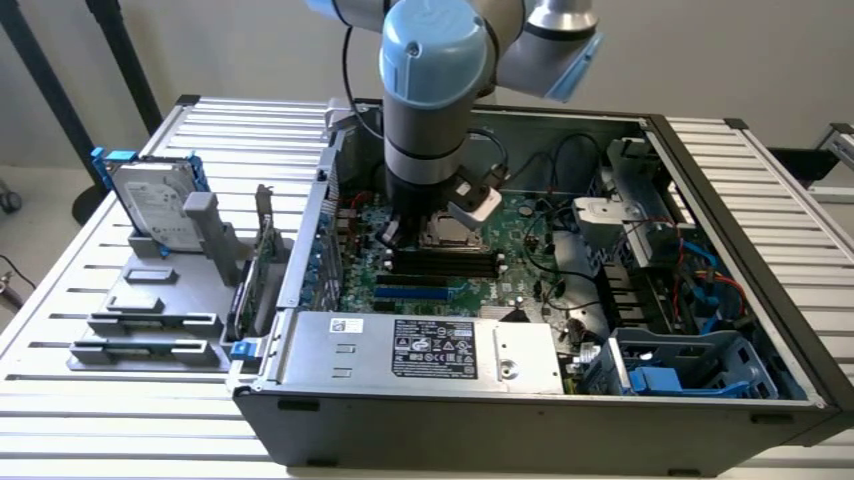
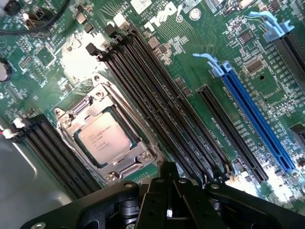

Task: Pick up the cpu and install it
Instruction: 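Install the first cpu locking lever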

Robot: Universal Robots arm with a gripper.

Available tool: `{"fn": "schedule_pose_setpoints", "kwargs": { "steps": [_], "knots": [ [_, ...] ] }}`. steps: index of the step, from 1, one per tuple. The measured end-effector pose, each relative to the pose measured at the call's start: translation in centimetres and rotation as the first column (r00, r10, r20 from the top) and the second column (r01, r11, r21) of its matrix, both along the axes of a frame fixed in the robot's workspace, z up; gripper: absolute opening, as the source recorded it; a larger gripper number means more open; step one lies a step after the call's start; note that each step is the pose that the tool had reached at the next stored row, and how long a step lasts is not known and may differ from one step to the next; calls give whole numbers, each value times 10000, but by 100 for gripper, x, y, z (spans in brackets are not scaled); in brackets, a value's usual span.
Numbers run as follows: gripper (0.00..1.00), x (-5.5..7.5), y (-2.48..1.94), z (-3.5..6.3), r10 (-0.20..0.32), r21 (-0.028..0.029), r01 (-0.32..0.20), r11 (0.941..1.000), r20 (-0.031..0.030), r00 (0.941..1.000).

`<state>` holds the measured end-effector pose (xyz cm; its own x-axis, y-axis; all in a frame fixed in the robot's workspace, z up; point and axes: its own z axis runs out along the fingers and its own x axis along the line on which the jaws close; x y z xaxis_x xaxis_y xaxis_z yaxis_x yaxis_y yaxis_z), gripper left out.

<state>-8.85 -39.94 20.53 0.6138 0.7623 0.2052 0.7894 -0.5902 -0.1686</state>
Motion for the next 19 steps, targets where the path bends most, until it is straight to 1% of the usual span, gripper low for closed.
{"fn": "schedule_pose_setpoints", "kwargs": {
  "steps": [1, 3, 4, 7, 10, 11, 14, 17, 19],
  "knots": [
    [11, 0, 7, 21, 1, 0, -1, 10000, -2, 10000],
    [11, 0, 40, 46, 2, -1, -2, 10000, -5, 10000],
    [11, 0, 68, 53, 2, -2, -2, 10000, -8, 10000],
    [11, 0, 176, 61, 22, -8, -22, 10000, -23, 10000],
    [11, 0, 264, 66, 89, -20, -89, 10000, -43, 10000],
    [11, 0, 284, 67, 135, -23, -135, 9999, -51, 9999],
    [11, -2, 322, 75, 358, -56, -359, 9993, -72, 9993],
    [11, -5, 344, 81, 645, -108, -646, 9979, -83, 9979],
    [11, -8, 357, 83, 854, -153, -856, 9962, -90, 9963]
  ]
}}
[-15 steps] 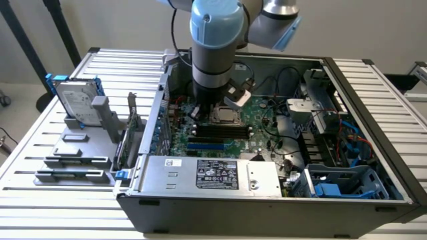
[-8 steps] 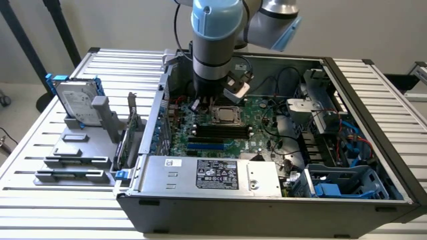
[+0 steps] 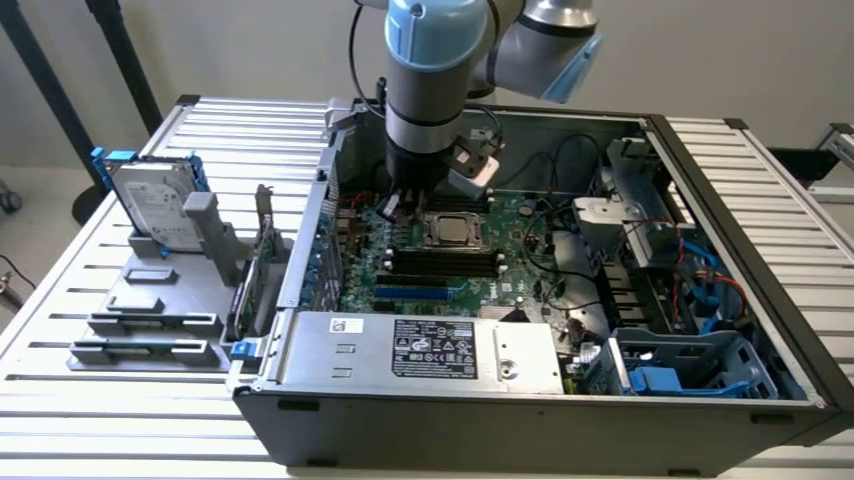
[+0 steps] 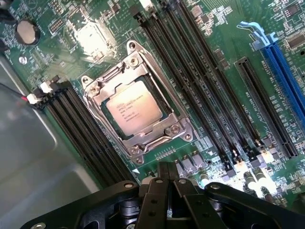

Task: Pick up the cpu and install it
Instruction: 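Install the first cpu locking lever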

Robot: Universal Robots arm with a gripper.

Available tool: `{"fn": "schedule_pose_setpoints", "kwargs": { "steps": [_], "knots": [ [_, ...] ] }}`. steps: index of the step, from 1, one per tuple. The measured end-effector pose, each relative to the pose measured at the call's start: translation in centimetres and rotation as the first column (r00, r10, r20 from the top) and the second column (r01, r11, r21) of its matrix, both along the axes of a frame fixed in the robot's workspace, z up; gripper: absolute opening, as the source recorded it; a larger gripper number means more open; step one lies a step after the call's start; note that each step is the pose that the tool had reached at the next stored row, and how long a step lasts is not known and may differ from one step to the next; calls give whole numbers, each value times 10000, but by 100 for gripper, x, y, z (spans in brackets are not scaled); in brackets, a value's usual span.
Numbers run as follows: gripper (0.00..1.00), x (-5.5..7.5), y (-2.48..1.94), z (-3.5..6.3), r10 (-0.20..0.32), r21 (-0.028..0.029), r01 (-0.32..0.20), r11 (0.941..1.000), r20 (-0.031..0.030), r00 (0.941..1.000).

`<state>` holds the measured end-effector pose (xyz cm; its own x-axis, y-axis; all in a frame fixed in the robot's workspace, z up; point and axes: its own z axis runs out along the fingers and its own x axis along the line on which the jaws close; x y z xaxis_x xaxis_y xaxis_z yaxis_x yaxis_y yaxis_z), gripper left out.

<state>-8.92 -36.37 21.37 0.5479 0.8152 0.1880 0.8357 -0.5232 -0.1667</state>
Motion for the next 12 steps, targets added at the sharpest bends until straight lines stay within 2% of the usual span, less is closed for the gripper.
{"fn": "schedule_pose_setpoints", "kwargs": {
  "steps": [7, 12],
  "knots": [
    [11, -4, 28, 5, 713, -172, -713, 9973, -12, 9975],
    [11, -5, 32, 5, 1293, -222, -1293, 9914, -5, 9916]
  ]
}}
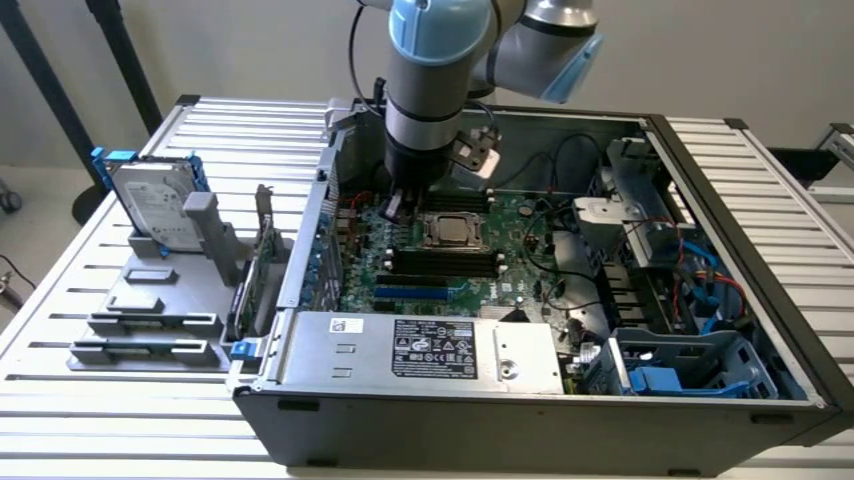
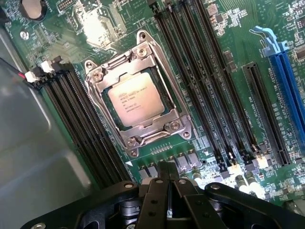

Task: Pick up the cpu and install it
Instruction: 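Install the first cpu locking lever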

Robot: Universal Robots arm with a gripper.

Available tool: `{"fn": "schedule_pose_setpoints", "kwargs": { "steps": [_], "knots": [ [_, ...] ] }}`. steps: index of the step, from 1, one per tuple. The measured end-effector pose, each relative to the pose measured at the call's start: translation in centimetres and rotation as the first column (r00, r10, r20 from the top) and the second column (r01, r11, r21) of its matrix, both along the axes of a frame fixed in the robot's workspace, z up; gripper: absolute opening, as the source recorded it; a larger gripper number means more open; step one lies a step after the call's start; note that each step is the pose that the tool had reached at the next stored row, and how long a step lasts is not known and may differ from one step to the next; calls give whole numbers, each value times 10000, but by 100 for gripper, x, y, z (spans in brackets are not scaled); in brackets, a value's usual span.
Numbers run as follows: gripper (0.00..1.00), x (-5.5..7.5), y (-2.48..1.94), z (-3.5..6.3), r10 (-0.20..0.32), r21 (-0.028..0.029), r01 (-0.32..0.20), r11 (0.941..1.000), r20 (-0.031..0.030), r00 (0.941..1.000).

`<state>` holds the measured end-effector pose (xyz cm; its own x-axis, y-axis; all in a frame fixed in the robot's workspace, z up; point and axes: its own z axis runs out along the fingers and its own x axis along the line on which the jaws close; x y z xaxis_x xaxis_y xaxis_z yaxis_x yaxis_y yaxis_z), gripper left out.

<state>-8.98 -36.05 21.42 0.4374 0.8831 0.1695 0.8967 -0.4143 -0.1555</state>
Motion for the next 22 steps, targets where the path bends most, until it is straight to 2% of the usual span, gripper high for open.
{"fn": "schedule_pose_setpoints", "kwargs": {
  "steps": [7, 11, 17, 19, 22],
  "knots": [
    [11, 0, 10, 0, 695, -82, -693, 9976, 174, 9974],
    [11, 1, 20, 0, 1003, -152, -999, 9949, 312, 9945],
    [11, 0, 42, -1, 1447, -286, -1433, 9893, 542, 9880],
    [11, 1, 54, -1, 1587, -346, -1569, 9870, 586, 9856],
    [11, 1, 74, -4, 1786, -454, -1760, 9834, 620, 9820]
  ]
}}
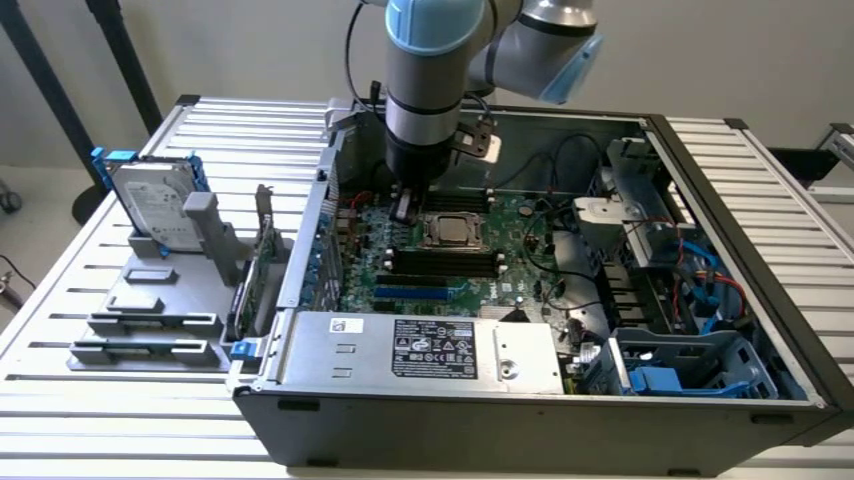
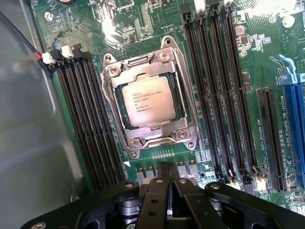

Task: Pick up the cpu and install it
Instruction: 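Install the first cpu locking lever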

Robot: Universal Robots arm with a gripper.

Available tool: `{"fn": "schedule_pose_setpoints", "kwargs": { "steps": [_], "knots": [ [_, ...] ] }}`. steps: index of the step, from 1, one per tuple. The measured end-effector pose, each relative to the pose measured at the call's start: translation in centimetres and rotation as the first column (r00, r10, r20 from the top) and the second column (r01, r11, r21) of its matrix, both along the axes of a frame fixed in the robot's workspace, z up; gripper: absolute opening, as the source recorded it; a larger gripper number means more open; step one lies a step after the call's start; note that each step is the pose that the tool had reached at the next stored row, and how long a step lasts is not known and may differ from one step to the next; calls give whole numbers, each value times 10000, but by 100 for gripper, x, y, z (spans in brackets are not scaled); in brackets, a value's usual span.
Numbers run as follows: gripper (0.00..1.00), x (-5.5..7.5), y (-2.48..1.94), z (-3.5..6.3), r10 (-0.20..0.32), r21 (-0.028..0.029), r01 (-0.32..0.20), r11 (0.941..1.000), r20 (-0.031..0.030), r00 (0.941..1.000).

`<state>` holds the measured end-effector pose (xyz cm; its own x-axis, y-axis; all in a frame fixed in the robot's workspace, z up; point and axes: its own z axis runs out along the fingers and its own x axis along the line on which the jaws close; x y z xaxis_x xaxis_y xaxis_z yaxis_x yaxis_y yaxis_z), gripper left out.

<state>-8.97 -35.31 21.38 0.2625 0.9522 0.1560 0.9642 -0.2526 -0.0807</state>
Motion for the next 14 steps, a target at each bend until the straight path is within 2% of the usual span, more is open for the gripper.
{"fn": "schedule_pose_setpoints", "kwargs": {
  "steps": [7, 11, 14],
  "knots": [
    [11, 0, 45, -7, 441, -276, -439, 9987, 92, 9990],
    [11, 0, 74, -9, 678, -442, -672, 9968, 102, 9976],
    [11, 0, 106, -9, 835, -525, -829, 9952, 100, 9965]
  ]
}}
